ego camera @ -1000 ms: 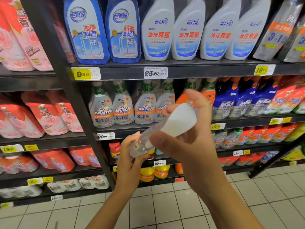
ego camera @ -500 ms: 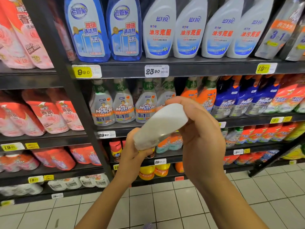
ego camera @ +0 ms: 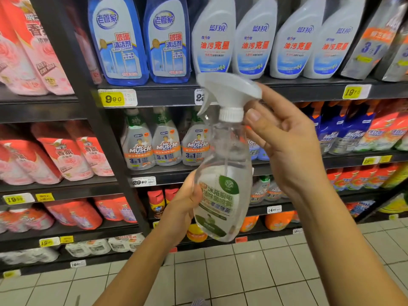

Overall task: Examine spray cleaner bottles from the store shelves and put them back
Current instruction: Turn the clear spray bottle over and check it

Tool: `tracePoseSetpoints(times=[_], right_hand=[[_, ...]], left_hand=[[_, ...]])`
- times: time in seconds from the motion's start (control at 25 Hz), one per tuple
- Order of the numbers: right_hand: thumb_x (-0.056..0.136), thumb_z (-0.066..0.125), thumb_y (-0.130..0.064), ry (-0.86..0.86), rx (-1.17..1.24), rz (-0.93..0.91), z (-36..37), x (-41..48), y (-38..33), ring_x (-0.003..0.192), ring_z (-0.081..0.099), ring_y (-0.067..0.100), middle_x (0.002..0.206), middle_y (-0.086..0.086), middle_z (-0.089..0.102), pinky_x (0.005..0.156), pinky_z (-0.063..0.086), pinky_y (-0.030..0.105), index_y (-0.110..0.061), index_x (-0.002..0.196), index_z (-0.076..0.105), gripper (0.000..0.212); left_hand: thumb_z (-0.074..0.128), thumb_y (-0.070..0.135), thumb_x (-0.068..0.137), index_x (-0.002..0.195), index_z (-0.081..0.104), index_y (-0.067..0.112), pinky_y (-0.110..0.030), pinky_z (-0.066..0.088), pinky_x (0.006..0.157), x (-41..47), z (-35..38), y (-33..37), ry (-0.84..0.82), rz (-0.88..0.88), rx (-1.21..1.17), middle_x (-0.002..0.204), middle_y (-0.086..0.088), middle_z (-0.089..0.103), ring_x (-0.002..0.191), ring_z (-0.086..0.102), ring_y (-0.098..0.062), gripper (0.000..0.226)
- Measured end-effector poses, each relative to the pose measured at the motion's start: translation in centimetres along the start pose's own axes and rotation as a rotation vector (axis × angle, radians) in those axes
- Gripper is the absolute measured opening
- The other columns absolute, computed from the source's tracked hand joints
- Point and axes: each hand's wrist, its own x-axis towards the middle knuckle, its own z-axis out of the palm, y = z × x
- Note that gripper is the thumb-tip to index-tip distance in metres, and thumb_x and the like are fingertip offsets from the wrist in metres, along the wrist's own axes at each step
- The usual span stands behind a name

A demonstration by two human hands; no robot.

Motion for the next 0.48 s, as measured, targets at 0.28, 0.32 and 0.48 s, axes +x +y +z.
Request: tracePoseSetpoints(times=[0.28, 0.32, 0.48], right_hand=[[0.072, 0.073, -0.025, -0.025, 0.022, 0.15, -0.3, 3.7, -0.2, 0.097, 0.061, 0.029, 0.102, 0.005, 0.071, 0.087, 0.05, 0.034, -0.01, 0.122, 0.059, 0.054], [0.07, 0.07, -0.034, -0.097, 0.07, 0.237, -0.1, 4.0, 0.0, 0.1, 0.058, 0.037, 0.107, 0.013, 0.069, 0.092, 0.049, 0.04, -0.009, 0.114, 0.063, 0.051], [0.079, 0.063, -0.034, -0.098, 0.345, 0.318, 1.1, 4.2, 0.4, 0.077, 0.071, 0.024, 0.079, 0.009, 0.073, 0.077, 0.059, 0.037, -0.009, 0.079, 0.074, 0.027]], left_hand=[[0.057, 0.065, 0.077, 0.114, 0.058, 0.01, -0.032, 0.056, 0.068, 1.0, 2.3, 2.8, -0.165, -0.253, -0.456, 0.09, -0.01, 0.069, 0.08, 0.069, -0.024, 0.066], [0.064, 0.066, 0.072, 0.111, 0.052, 0.008, -0.032, 0.056, 0.064, 1.4, 2.8, 3.0, -0.259, -0.324, -0.56, 0.085, -0.013, 0.065, 0.072, 0.066, -0.025, 0.071], [0.092, 0.049, 0.036, 0.089, 0.06, 0.007, -0.027, 0.052, 0.055, 2.0, 3.3, 2.1, -0.288, -0.458, -0.628, 0.08, -0.014, 0.058, 0.065, 0.057, -0.025, 0.075]])
